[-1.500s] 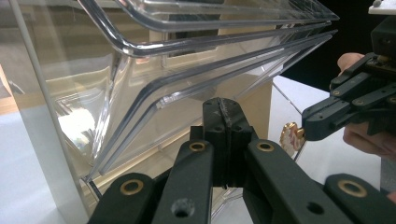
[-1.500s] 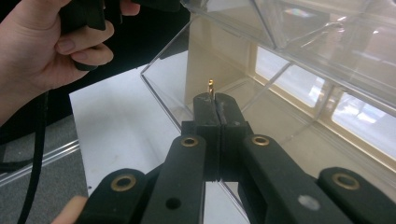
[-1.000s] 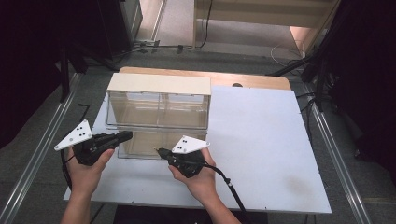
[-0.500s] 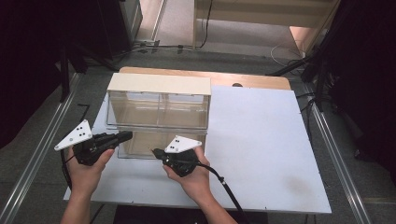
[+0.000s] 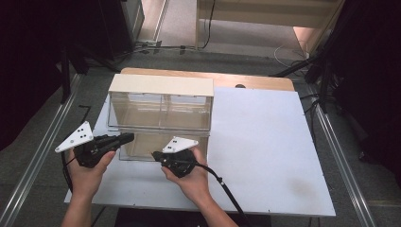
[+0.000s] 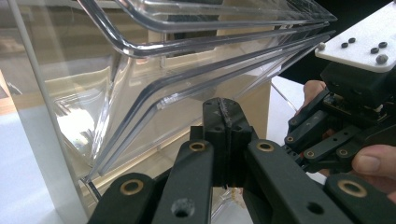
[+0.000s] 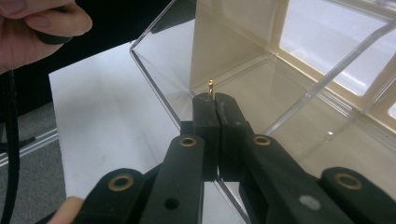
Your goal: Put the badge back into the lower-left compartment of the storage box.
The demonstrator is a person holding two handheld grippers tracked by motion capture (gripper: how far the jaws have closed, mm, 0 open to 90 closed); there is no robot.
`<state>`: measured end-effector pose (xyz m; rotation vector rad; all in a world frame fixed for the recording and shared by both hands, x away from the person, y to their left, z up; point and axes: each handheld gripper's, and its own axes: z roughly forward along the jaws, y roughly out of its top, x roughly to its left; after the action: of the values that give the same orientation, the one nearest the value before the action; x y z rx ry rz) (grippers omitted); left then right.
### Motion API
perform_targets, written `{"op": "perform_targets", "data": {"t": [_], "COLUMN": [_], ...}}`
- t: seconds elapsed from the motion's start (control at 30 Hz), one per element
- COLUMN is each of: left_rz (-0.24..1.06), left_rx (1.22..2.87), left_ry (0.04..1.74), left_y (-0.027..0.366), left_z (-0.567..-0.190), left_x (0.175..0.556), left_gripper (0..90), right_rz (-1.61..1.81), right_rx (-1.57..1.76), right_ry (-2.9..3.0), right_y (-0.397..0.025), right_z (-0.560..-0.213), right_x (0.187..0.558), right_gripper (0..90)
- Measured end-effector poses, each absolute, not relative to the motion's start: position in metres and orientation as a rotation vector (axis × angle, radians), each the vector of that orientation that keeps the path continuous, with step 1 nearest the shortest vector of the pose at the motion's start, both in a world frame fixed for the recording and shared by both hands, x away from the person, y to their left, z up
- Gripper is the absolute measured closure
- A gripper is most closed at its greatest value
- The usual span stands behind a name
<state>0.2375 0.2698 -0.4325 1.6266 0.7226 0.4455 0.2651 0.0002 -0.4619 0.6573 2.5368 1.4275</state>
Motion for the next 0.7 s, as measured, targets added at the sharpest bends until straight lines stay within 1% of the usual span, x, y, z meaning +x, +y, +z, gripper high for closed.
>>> {"op": "perform_targets", "data": {"t": [0.03,0.13,0.27,0.43,0.63,0.7], "left_rz": [0.445,0.445,0.446,0.445,0.446,0.446], "left_rx": [1.627,1.627,1.627,1.628,1.628,1.630], "left_ry": [0.723,0.724,0.723,0.722,0.723,0.723], "left_y": [0.270,0.270,0.270,0.270,0.270,0.270], "left_z": [-0.432,-0.432,-0.432,-0.432,-0.432,-0.432], "left_x": [0.237,0.237,0.237,0.238,0.237,0.237], "left_gripper": [90.0,90.0,90.0,90.0,90.0,90.0], "right_rz": [1.435,1.469,1.485,1.498,1.496,1.504], "right_rx": [0.645,0.620,0.613,0.625,0.652,0.657], "right_ry": [2.537,2.535,2.517,2.483,2.457,2.449], "right_y": [-0.001,-0.003,-0.007,-0.013,-0.024,-0.029], "right_z": [-0.461,-0.458,-0.455,-0.449,-0.441,-0.438], "right_x": [0.265,0.262,0.259,0.257,0.256,0.255], "right_gripper": [76.9,71.6,70.0,75.1,86.0,87.9]}}
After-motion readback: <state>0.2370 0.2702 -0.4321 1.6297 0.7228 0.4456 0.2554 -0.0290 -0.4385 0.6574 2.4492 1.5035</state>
